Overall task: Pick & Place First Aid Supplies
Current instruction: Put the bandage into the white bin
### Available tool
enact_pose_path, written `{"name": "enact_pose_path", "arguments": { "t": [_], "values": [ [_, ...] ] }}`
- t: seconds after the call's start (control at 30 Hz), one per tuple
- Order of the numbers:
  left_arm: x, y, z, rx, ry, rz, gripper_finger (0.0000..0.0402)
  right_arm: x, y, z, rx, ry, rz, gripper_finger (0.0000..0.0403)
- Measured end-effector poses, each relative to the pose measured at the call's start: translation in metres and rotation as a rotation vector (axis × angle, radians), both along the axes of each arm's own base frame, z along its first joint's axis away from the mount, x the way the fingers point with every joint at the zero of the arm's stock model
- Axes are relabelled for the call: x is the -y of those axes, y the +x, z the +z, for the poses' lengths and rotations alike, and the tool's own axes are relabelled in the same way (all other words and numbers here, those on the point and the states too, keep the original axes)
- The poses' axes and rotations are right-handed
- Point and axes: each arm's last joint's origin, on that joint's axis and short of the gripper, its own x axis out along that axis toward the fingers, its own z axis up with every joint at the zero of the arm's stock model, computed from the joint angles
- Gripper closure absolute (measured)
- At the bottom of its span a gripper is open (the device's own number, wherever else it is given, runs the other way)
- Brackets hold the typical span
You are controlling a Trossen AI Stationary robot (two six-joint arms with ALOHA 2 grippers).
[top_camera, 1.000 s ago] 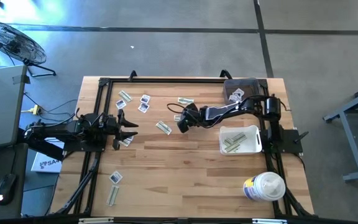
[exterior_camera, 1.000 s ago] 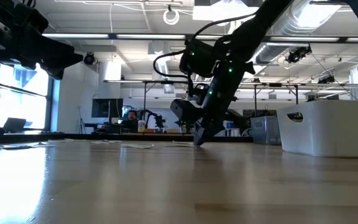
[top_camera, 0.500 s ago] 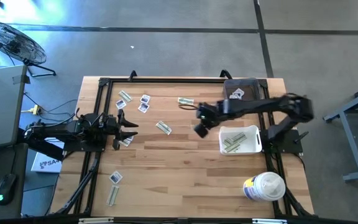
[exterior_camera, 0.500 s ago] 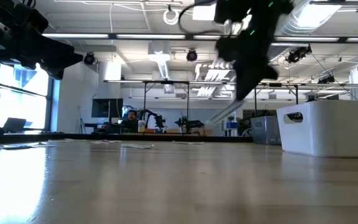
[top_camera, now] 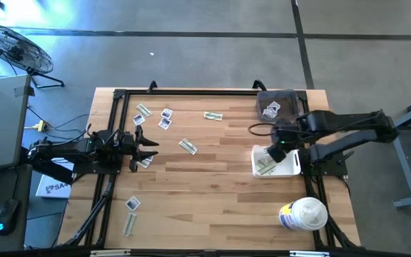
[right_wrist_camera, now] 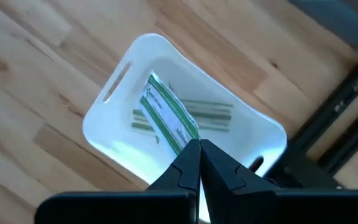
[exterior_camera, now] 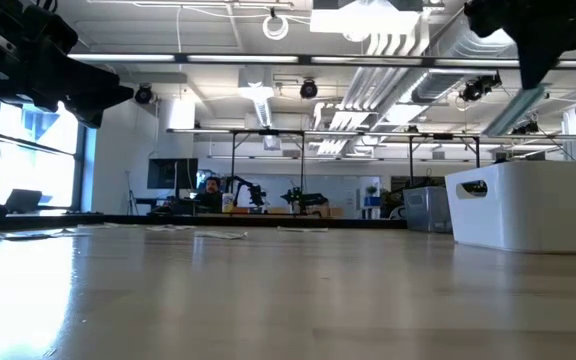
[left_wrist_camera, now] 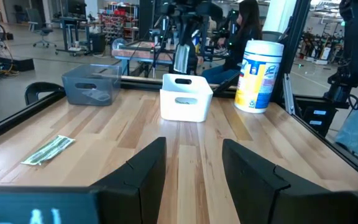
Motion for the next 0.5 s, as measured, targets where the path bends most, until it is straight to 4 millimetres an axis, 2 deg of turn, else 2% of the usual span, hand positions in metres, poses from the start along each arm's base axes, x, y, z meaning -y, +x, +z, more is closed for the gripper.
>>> {"name": "enact_pose_path", "arguments": {
  "t": [0.13,0.2,0.4,0.5],
  "values": [
    [0.000,0.000,0.000,0.000,0.000,0.000,0.0246,-0.005,0.001,-0.002,-0.006,-0.017,-0.059,0.0402],
    [0.000,0.000,0.000,0.000,0.000,0.000,0.0246,-0.007,0.003,-0.011,-0.022,-0.009,-0.083,0.0402],
    [0.000,0.000,0.000,0.000,0.000,0.000,0.0246,-0.010,0.003,-0.061,-0.152,0.065,-0.130,0.0401],
    [0.000,0.000,0.000,0.000,0.000,0.000,0.0246,-0.010,0.001,-0.086,-0.163,0.080,-0.142,0.0402]
  ]
}}
